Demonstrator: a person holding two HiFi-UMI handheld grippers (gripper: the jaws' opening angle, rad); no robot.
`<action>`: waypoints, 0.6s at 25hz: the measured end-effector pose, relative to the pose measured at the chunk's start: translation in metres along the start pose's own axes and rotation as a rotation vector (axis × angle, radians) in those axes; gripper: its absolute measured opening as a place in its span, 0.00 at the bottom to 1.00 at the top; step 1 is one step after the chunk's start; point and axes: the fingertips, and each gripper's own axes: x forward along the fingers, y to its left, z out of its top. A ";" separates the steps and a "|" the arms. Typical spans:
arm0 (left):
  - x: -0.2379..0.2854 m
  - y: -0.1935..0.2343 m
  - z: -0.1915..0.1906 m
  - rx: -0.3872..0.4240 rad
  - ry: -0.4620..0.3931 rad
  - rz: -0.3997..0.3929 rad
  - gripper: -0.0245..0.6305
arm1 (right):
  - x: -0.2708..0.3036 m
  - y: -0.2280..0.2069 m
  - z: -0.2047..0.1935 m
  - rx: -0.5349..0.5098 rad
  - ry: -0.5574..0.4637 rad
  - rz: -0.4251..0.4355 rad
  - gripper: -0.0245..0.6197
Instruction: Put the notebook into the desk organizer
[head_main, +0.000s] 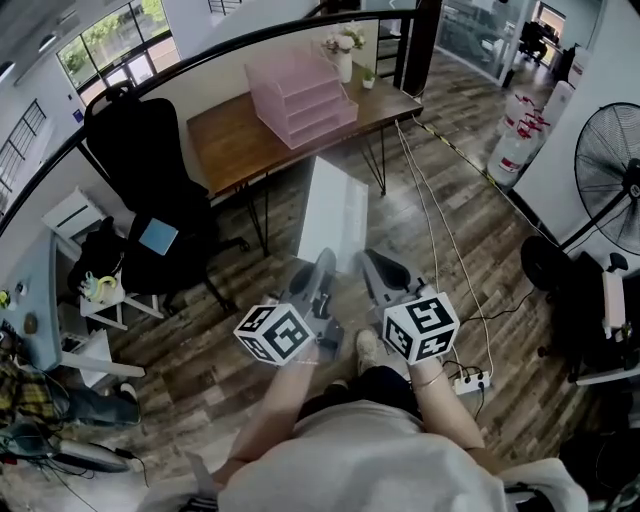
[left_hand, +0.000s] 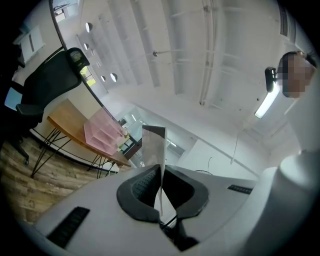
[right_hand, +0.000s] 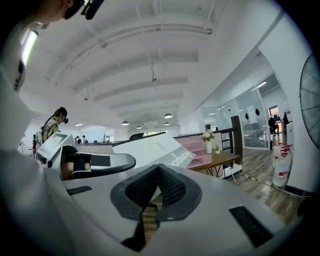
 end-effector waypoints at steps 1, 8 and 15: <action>0.004 0.002 0.000 -0.007 -0.006 0.003 0.07 | 0.002 -0.004 -0.001 -0.002 0.005 0.001 0.05; 0.043 0.029 0.005 -0.025 -0.054 0.032 0.07 | 0.041 -0.040 -0.002 -0.021 0.018 0.051 0.05; 0.119 0.061 0.024 -0.028 -0.104 0.060 0.07 | 0.098 -0.111 0.022 -0.033 -0.008 0.082 0.05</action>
